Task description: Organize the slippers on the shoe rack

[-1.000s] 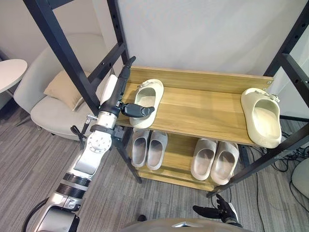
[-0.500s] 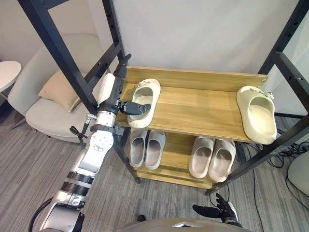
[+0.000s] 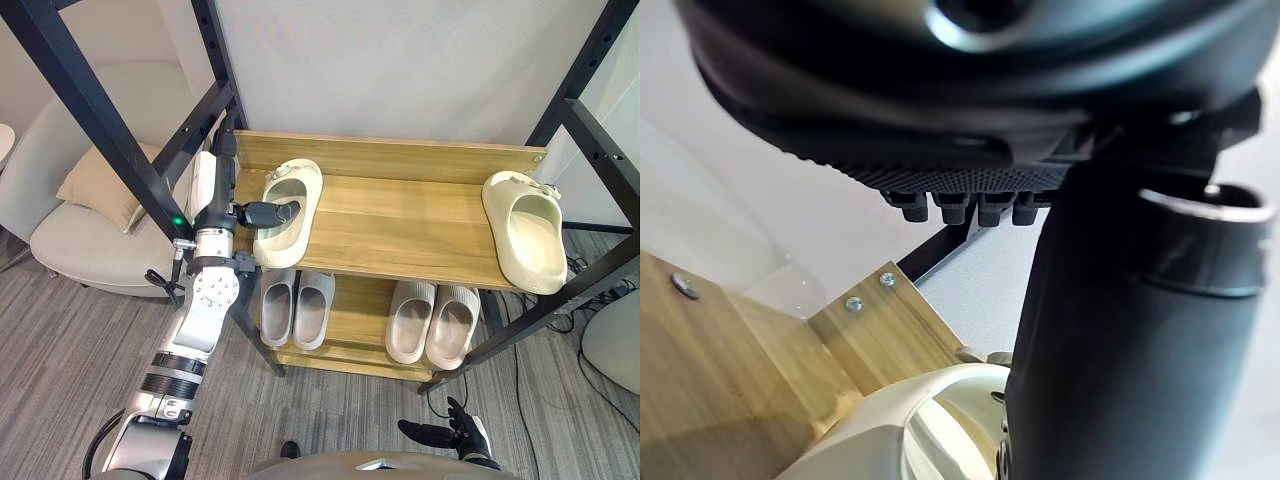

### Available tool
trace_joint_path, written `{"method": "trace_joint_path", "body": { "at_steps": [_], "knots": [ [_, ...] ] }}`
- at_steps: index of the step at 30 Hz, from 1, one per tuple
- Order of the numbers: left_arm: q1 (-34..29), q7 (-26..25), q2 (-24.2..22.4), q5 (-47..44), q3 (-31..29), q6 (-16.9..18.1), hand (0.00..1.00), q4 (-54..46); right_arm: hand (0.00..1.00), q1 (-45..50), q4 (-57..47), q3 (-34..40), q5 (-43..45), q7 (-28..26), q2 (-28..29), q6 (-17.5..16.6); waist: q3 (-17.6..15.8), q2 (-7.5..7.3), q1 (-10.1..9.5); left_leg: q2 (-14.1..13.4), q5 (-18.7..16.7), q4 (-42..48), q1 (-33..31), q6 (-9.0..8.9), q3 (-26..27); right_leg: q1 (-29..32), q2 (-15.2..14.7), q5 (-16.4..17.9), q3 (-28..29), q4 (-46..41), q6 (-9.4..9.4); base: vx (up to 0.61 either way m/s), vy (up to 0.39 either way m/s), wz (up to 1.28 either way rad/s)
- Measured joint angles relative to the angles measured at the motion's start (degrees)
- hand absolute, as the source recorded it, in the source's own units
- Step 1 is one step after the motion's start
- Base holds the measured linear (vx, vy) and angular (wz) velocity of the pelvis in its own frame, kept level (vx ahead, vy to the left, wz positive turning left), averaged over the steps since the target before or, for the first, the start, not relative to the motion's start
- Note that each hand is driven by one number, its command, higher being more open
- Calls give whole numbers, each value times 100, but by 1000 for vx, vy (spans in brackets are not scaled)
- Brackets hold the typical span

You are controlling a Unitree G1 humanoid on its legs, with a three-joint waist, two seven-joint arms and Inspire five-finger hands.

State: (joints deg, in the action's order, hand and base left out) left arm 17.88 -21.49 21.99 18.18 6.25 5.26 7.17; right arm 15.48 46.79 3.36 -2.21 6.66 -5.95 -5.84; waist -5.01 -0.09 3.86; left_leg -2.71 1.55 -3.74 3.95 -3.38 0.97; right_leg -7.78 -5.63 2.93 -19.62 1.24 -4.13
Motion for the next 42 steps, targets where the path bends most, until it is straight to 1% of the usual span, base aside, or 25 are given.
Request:
{"method": "trace_joint_path", "body": {
  "at_steps": [7,26,28,33,36,38,39,40,42],
  "knots": [
    [118,-51,1,-10,-50,-99,0,233,100,6,-44,1,3,1,0,0,-5,4,1,-11,-1,-17,-90,1,97,156,6,-30,110,-6,-2,-4,14,-6],
    [151,-77,0,-281,-85,-101,0,423,100,28,-112,16,10,27,37,-4,-7,2,13,0,13,-17,-82,21,255,208,-3,-184,270,75,-14,-17,15,-5],
    [158,-76,-103,-428,-58,-102,0,423,100,37,-112,16,13,29,37,-4,-7,2,20,19,21,-17,-90,32,255,214,-19,-192,269,80,-16,-27,33,1],
    [240,-84,-112,-526,135,-100,0,421,100,46,-115,17,15,30,35,-4,-7,3,22,25,25,-17,-119,38,257,253,-25,-192,271,70,-17,0,0,0],
    [552,-100,-256,-672,473,-182,0,422,100,49,-124,78,21,40,36,-6,-29,41,29,37,26,-13,-179,41,262,319,-44,-192,289,52,-17,0,0,0],
    [824,-87,-461,-853,745,-169,0,423,100,48,-213,113,80,84,37,-6,-70,105,97,58,36,-12,-237,54,268,391,-63,-195,292,27,-22,0,0,0],
    [839,-85,-465,-875,785,-163,0,423,100,47,-228,114,94,89,37,-8,-76,115,117,60,36,-12,-238,54,269,391,-65,-195,293,28,-23,0,0,0],
    [883,-48,-509,-980,890,-163,0,421,100,50,-277,123,152,109,38,-16,-95,147,219,63,35,-12,-238,55,278,397,-71,-195,303,28,-23,0,0,0],
    [1010,-40,-740,-1168,919,-170,0,421,100,57,-335,163,232,113,38,-20,-124,197,271,61,35,-12,-272,55,292,444,-71,-194,321,16,-23,5,9,-5]
  ]
}}
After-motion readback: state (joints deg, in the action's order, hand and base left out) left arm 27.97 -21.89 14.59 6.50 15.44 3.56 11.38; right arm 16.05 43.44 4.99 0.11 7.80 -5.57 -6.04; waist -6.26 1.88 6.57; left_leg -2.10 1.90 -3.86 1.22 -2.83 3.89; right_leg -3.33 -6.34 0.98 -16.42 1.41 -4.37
